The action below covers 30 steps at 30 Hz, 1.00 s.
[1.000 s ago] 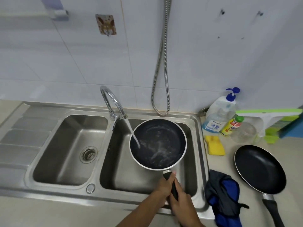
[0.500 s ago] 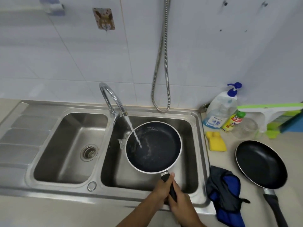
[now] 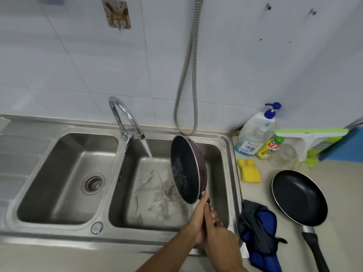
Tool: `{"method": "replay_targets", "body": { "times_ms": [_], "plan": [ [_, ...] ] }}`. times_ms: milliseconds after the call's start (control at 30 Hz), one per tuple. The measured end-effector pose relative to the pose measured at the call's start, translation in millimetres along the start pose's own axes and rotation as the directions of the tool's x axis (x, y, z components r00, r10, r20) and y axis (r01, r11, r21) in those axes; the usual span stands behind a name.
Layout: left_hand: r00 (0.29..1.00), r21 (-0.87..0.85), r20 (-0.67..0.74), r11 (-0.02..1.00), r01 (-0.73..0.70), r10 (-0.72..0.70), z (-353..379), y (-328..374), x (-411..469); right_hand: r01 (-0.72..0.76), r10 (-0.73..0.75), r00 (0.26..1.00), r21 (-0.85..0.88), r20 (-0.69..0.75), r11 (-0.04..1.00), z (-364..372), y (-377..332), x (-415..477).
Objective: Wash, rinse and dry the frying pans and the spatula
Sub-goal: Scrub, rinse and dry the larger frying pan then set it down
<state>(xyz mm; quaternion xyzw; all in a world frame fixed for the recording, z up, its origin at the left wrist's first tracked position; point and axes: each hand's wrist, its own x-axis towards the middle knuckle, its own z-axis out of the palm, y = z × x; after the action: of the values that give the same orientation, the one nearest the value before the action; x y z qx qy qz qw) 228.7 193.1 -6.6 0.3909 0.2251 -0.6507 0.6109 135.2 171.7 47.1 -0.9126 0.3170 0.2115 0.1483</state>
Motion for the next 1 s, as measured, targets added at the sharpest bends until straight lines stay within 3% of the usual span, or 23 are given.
{"method": "replay_targets", "body": {
  "times_ms": [133,267,433,633,1000],
  "plan": [
    [0.997,-0.001,0.077,1.0,0.024,-0.024,0.3,4.0,-1.6,-0.006,0.007,1.0,-0.042,0.016,0.999,-9.7,-6.2,-4.0],
    [1.0,0.072,0.026,0.997,-0.02,0.018,-5.3,7.3,-1.4,0.012,-0.011,1.0,-0.016,0.022,1.0,-7.0,-4.2,1.9],
    [0.997,0.124,-0.07,0.992,-0.017,0.025,-25.7,9.2,-5.5,0.025,-0.033,0.999,0.25,0.027,0.968,0.5,-3.2,8.8],
    [0.996,0.227,-0.083,0.974,0.003,0.016,-56.7,10.5,-17.6,-0.033,-0.013,0.996,0.514,0.086,0.857,24.5,-18.7,15.0],
    [0.99,0.384,-0.13,0.923,-0.003,0.058,-92.8,33.9,-33.2,-0.029,-0.025,0.997,0.671,0.07,0.74,54.4,-48.6,22.6]
  ]
}}
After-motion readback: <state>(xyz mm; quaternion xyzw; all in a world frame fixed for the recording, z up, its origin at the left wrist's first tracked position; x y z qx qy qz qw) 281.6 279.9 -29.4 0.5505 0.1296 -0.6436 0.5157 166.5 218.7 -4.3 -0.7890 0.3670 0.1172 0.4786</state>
